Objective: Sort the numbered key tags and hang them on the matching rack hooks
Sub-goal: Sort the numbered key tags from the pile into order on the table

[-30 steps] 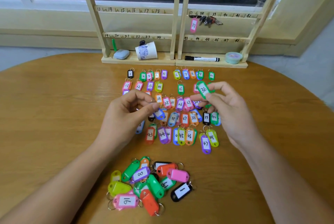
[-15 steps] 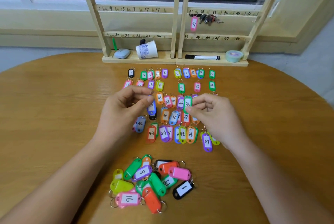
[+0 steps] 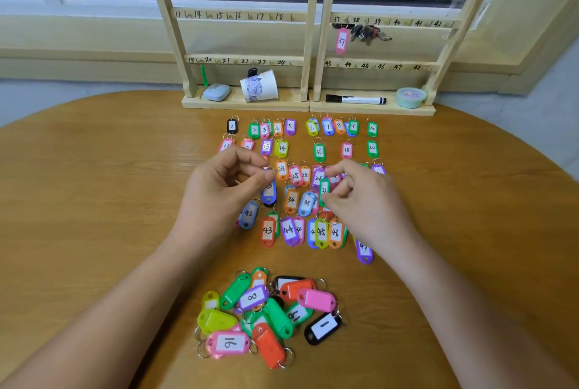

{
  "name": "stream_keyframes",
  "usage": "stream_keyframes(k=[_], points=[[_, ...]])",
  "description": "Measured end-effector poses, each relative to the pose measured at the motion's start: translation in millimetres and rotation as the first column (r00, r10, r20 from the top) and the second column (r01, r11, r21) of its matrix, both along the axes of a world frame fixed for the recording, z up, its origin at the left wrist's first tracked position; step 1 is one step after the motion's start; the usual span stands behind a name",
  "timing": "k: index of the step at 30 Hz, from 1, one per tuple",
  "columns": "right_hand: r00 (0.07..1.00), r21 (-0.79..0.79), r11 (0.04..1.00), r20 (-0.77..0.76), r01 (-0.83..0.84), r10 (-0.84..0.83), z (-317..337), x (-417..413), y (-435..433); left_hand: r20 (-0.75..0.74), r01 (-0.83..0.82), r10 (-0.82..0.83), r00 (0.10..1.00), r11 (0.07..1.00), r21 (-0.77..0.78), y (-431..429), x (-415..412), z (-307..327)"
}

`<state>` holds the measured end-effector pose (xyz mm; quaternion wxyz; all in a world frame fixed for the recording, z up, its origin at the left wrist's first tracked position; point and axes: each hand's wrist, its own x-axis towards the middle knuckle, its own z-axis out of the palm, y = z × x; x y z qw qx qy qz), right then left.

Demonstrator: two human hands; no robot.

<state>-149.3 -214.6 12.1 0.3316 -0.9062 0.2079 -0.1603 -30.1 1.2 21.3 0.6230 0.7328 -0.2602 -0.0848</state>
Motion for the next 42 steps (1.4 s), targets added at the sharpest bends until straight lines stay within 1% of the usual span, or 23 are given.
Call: stream_keyframes(k=[4,6,8,10,12,13,15,17,20,22,25,30,34,39,42], points=[[1.0,-0.039,0.999,-0.02,0.011,-0.012,0,-4,-7,0.028,-0.003,0.002,1.0,0.999,0.042,-1,-2,2],[1.0,-0.031,0.999,-0.02,0.012,-0.013,0,-4,-8,0.06,0.021,-0.024,0.998,0.998,0.056,-1,-4,3],[1.0,0.037,0.999,0.018,0.004,-0.005,3,-5,-10,0.092,0.041,-0.047,0.995,0.997,0.068,-2,-6,4],[0.995,0.13,0.991,0.097,0.01,-0.023,9,-7,-19,0.107,0.033,-0.043,0.993,0.995,0.095,-4,-7,5],[0.985,0.162,0.986,0.156,0.045,-0.07,13,-10,-32,0.134,0.033,-0.053,0.99,0.989,0.146,-6,-7,8],[0.981,0.174,0.983,0.172,0.065,-0.095,13,-12,-38,0.179,0.051,-0.086,0.98,0.98,0.194,-7,-6,9],[0.978,0.192,0.978,0.17,0.085,-0.118,9,-17,-49,0.291,0.118,-0.222,0.931,0.935,0.335,-9,-4,12],[0.984,0.179,0.98,0.142,0.085,-0.111,5,-19,-52,0.378,0.16,-0.383,0.843,0.849,0.503,-13,-1,14],[0.991,0.141,0.988,0.106,0.07,-0.085,4,-17,-46,0.421,0.104,-0.527,0.738,0.705,0.701,-23,-2,19],[0.997,0.111,0.993,0.07,0.032,-0.04,6,-18,-41,0.447,0.063,-0.588,0.674,0.649,0.758,-32,-6,23],[0.999,0.05,0.998,0.04,-0.039,0.037,8,-23,-41,0.471,0.035,-0.654,0.592,0.605,0.796,-49,-17,28],[0.996,0.012,0.996,-0.014,-0.084,0.084,7,-24,-43,0.458,0.023,-0.705,0.541,0.557,0.83,-65,-20,24],[0.998,0.001,0.998,0.007,-0.066,0.066,9,-26,-43,0.456,0.005,-0.703,0.545,0.547,0.837,-69,-18,20],[0.999,-0.022,0.999,-0.029,-0.037,0.037,11,-27,-43,0.467,0.016,-0.695,0.547,0.566,0.824,-73,-18,15],[0.999,-0.031,0.999,-0.04,-0.022,0.021,12,-29,-43,0.492,0.007,-0.697,0.521,0.58,0.814,-75,-21,14]])
